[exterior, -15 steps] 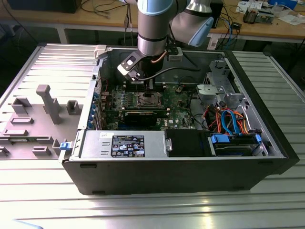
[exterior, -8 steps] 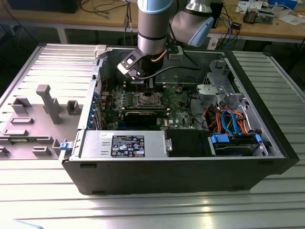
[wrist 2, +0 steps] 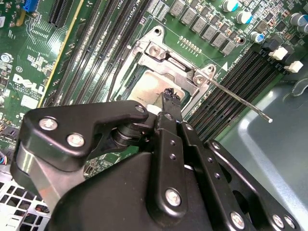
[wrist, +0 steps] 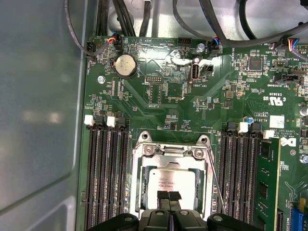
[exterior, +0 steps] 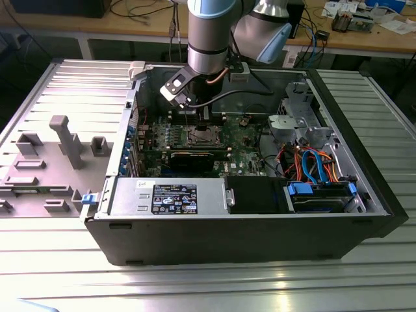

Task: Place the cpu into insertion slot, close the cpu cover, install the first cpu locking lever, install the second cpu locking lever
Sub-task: 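Install the first cpu locking lever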

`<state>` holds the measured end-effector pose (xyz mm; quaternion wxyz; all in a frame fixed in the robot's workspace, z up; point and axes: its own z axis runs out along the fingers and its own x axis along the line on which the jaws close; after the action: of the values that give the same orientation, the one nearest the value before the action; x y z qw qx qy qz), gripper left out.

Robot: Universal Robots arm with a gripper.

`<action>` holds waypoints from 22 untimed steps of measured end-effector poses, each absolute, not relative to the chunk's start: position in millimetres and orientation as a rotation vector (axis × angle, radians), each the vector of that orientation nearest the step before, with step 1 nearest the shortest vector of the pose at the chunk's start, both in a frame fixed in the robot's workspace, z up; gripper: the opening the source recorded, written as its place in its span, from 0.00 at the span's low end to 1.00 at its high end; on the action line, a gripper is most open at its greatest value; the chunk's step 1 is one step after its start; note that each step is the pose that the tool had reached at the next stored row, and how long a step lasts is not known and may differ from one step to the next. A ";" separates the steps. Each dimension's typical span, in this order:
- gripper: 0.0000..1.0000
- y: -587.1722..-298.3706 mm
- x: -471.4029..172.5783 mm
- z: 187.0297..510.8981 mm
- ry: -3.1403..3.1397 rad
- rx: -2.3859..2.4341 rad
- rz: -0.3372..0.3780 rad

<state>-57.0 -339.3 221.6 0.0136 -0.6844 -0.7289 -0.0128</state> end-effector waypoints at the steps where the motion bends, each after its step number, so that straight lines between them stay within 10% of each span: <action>1: 0.11 -339.3 -56.9 221.8 -2.270 -2.132 -0.040; 22: 0.11 -339.3 -56.8 249.8 -2.267 -2.129 -0.034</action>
<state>-56.8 -339.3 249.8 0.0156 -0.6844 -0.7288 -0.0108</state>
